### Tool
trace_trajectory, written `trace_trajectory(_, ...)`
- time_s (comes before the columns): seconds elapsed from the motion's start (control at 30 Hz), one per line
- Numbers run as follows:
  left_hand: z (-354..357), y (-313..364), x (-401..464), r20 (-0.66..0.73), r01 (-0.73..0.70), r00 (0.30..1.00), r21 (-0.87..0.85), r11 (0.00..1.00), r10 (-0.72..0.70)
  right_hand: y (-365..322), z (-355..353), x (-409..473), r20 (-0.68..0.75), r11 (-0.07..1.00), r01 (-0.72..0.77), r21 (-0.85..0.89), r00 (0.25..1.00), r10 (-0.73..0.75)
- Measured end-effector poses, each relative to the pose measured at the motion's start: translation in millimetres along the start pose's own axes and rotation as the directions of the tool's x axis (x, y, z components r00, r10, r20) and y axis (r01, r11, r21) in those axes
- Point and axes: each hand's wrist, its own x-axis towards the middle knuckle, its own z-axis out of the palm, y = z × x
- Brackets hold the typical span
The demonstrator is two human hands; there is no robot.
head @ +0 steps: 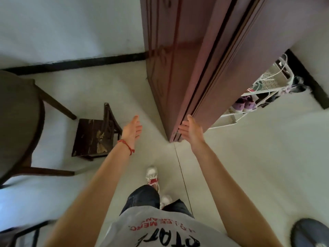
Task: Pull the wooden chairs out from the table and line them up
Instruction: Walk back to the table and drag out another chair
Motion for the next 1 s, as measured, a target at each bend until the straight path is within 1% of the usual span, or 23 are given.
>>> trace_trajectory(0.2, -35.8, 26.0, 43.8, -0.100, 0.025, 0.994, -0.160, 0.987, -0.041, -28.6, 68.7, 38.8, 0.145, 0.991, 0.025, -0.128, 0.989, -0.006)
trace_trajectory(0.3, -50.9, 41.4, 64.2, -0.119, 0.008, 0.992, -0.255, 0.967, -0.040, -45.7, 101.3, 54.9, 0.187, 0.986, 0.026, -0.166, 0.982, 0.006)
trace_trajectory(0.37, -66.2, 58.7, 81.1, -0.156, -0.002, 0.987, -0.309, 0.951, -0.048, -63.5, 133.2, 65.4, 0.230, 0.978, 0.026, -0.207, 0.973, 0.023)
trace_trajectory(0.5, -98.0, 90.2, 111.9, -0.235, -0.028, 0.970, -0.365, 0.931, -0.063, -96.8, 193.6, 77.6, 0.276, 0.961, 0.032, -0.275, 0.960, 0.047)
trace_trajectory(0.57, -114.3, 103.7, 123.5, -0.281, -0.020, 0.955, -0.384, 0.923, -0.096, -108.6, 222.2, 82.3, 0.278, 0.949, 0.036, -0.314, 0.959, 0.056)
trace_trajectory(0.67, -140.7, 118.7, 137.2, -0.323, -0.051, 0.942, -0.417, 0.907, -0.096, -120.3, 265.7, 89.2, 0.334, 0.926, 0.074, -0.370, 0.941, 0.059)
trace_trajectory(0.87, -187.1, 114.8, 142.7, -0.373, -0.047, 0.910, -0.524, 0.851, -0.180, -120.9, 332.8, 96.8, 0.441, 0.873, 0.123, -0.472, 0.891, 0.113)
trace_trajectory(1.0, -214.2, 96.9, 136.7, -0.439, -0.074, 0.862, -0.603, 0.794, -0.253, -105.8, 373.3, 95.8, 0.514, 0.807, 0.182, -0.562, 0.841, 0.169)
